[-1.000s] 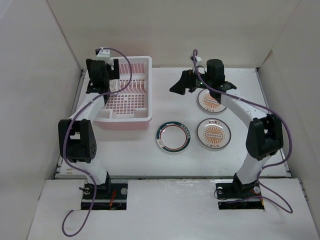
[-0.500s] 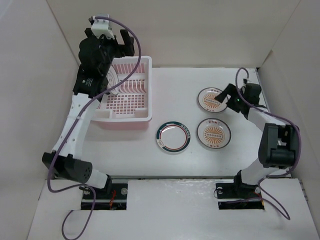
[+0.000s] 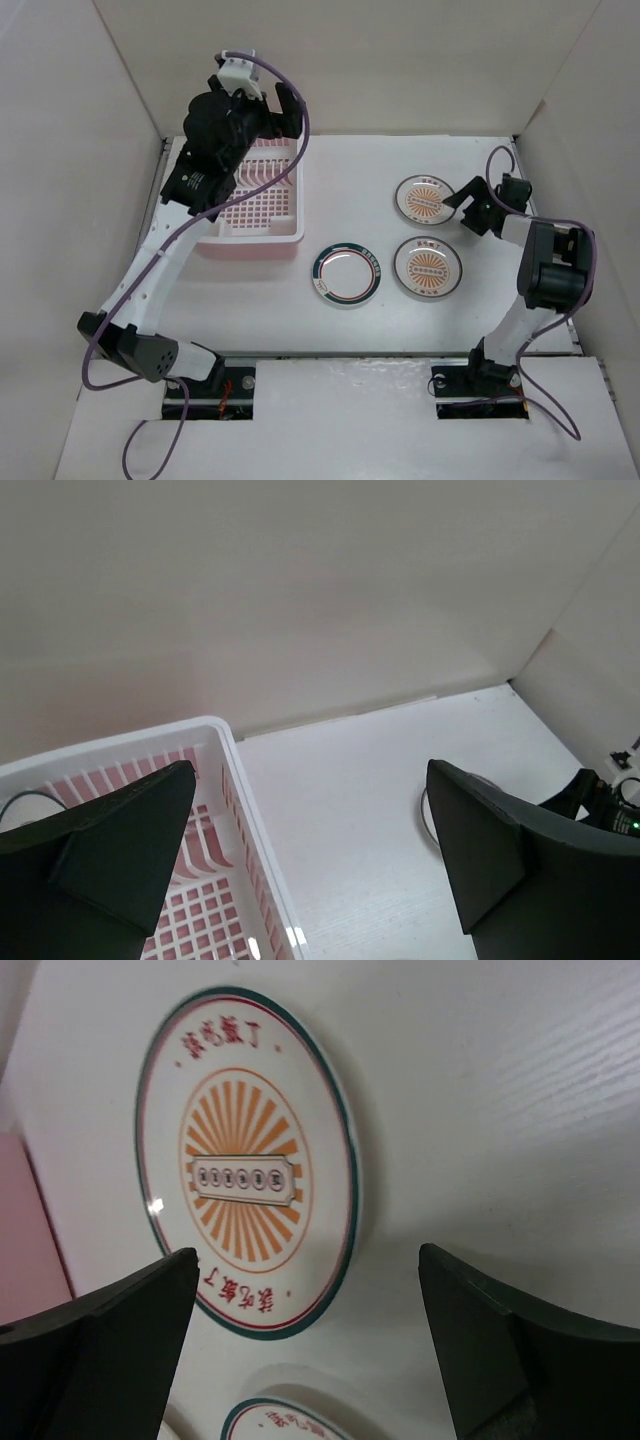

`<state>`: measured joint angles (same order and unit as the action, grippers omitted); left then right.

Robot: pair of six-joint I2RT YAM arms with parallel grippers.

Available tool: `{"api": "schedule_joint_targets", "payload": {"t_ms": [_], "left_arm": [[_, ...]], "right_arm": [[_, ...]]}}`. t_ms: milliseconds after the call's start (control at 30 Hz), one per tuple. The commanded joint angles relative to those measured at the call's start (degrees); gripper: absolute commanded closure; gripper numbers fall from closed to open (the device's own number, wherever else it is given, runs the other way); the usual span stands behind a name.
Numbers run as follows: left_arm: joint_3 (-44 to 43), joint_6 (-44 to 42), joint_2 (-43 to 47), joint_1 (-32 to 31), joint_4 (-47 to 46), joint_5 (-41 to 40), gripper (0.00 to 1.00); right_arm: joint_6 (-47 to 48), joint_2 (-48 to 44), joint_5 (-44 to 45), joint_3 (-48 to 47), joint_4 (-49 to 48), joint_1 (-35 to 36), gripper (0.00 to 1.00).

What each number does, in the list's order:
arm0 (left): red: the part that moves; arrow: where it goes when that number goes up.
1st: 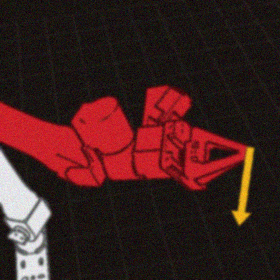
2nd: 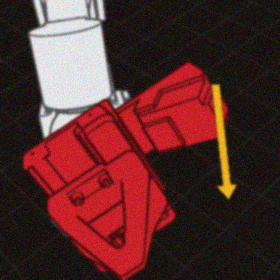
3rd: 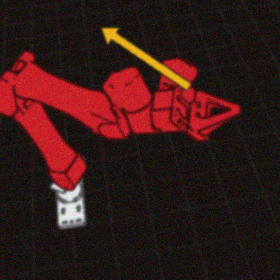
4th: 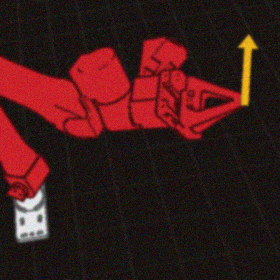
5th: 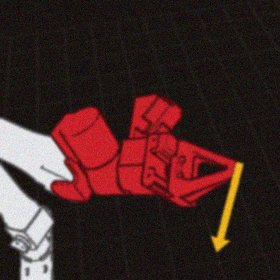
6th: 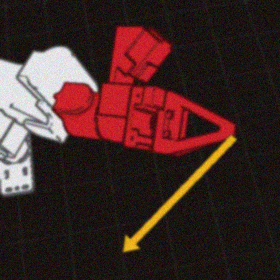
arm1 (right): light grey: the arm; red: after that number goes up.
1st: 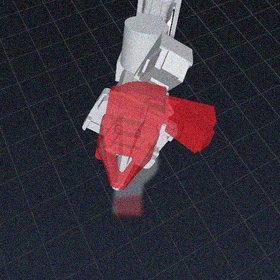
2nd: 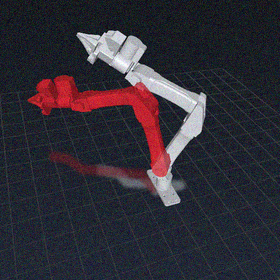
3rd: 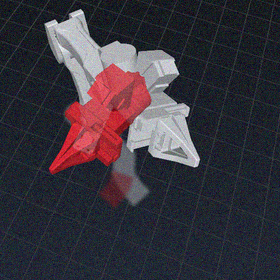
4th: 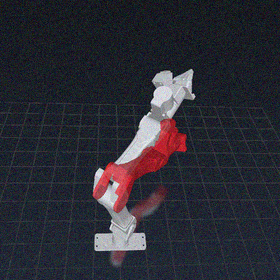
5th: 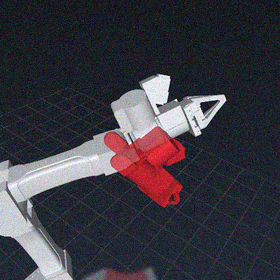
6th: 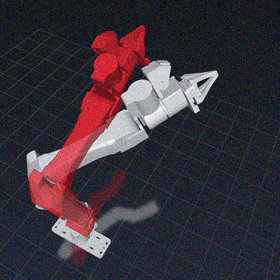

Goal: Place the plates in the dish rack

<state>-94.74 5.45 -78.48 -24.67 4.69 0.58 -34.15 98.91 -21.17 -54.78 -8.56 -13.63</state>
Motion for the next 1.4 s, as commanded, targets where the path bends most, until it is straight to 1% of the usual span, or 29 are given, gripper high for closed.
{"api": "schedule_joint_targets", "payload": {"t_ms": [0, 67, 200, 267, 300, 367, 400, 433, 500, 533, 567, 600, 633, 700, 733, 767, 833, 867, 900, 1033, 1100, 1233, 1267, 1300, 1367], "left_arm": [[-1.94, 0.26, -0.18, -0.91, 0.32, -0.58, 0.0], [-1.94, -0.27, -0.18, -0.91, 0.32, -1.1, 0.0], [-1.94, -0.8, -0.18, -0.91, 0.32, -1.63, 0.0], [-1.33, -1.32, 0.34, -1.43, 0.32, -2.33, 0.0], [-1.33, -1.32, 0.34, -1.44, 0.32, -2.34, 0.0], [-1.33, -1.32, 0.34, -1.44, 0.32, -2.34, 0.0], [-1.33, -1.32, 0.34, -1.44, 0.32, -2.34, 0.0], [-1.33, -1.32, 0.34, -1.44, 0.32, -2.34, 0.0], [-1.33, -1.32, 0.34, -1.44, 0.32, -2.86, 0.0], [-1.33, -1.32, 0.34, -1.44, 0.32, -2.86, 0.0], [-1.33, -1.84, 0.34, -1.44, 0.32, -2.86, 0.0], [-0.8, -1.85, 0.34, -1.44, 0.32, -3.39, 0.0], [-0.8, -1.85, 0.86, -1.44, 0.32, -3.39, 0.0], [-0.8, -1.85, 0.87, -1.44, 0.32, -3.39, 0.0], [-0.8, -1.85, 0.87, -1.44, 0.32, -3.91, 0.0], [-0.8, -1.85, 0.87, -1.44, 0.32, -3.92, 0.0], [-0.8, -2.37, 0.87, -1.44, 0.32, -3.92, 0.0], [-0.8, -2.38, 0.87, -1.44, 0.32, -4.53, 0.0], [-0.8, -2.38, 0.87, -1.44, 0.32, -4.53, 0.0], [-0.27, -2.38, 0.87, -1.44, 0.32, -5.06, 0.0], [-0.27, -2.38, 0.25, -1.44, 0.32, -5.06, 0.0], [-0.27, -0.71, -2.72, -1.44, -0.21, -5.06, 0.0], [-0.27, -0.71, -2.73, -1.44, -0.81, -4.45, 0.0], [0.43, -0.71, -3.43, -1.44, -0.82, -3.23, 0.0], [0.95, -0.1, -4.05, -1.44, -2.31, -2.6, 0.0]], "right_arm": [[-3.11, 6.35, -6.59, -3.13, -5.4, -0.79, 0.05], [-3.72, 8.39, -8.53, -3.66, -6.11, -0.79, 0.07], [-4.26, 11.56, -9.06, -5.5, -6.82, -0.79, 0.08], [-4.87, 13.58, -9.85, -6.03, -6.82, -0.79, 0.11], [-4.87, 14.2, -9.86, -6.04, -6.82, -0.79, 0.14], [-5.49, 15.6, -11.08, -6.04, -6.82, -0.79, 0.17], [-5.49, 15.61, -11.09, -6.04, -6.82, -0.79, 0.18], [-5.49, 15.61, -11.09, -6.56, -6.82, -0.79, 0.23], [-6.1, 15.61, -11.09, -5.78, -6.82, -0.79, 0.26], [-6.1, 15.61, -11.09, -5.77, -6.82, -0.79, 0.32], [-6.89, 15.61, -11.61, -5.25, -6.82, -1.31, 0.35], [-6.89, 15.61, -11.61, -5.24, -6.82, -1.31, 0.35], [-6.89, 15.61, -11.61, -5.24, -5.52, -1.31, 0.42], [-6.89, 15.61, -11.61, -5.24, -4.2, -1.31, 0.51], [-6.28, 15.61, -11.61, -5.94, -3.58, -1.31, 0.59], [-6.28, 16.22, -11.61, -6.47, -2.88, -1.31, 0.72], [-5.66, 16.22, -11.0, -6.48, -1.81, -1.31, 0.89], [-5.66, 16.83, -11.0, -7.08, -1.21, -1.31, 0.99], [-5.66, 16.84, -11.0, -7.09, -1.2, -1.31, 1.0], [-5.66, 17.37, -11.53, -7.62, -1.2, -1.31, 1.0], [-6.27, 16.66, -13.88, -7.62, -2.33, -1.31, 1.0], [-10.75, 12.8, -15.47, -6.22, -9.0, -1.31, 1.0], [-13.63, 11.4, -16.18, -5.6, -13.72, -1.31, 1.0], [-15.14, 10.87, -17.14, -4.99, -16.12, -1.31, 1.0], [-18.74, 10.86, -21.71, -4.98, -21.91, -1.31, 1.0]]}}
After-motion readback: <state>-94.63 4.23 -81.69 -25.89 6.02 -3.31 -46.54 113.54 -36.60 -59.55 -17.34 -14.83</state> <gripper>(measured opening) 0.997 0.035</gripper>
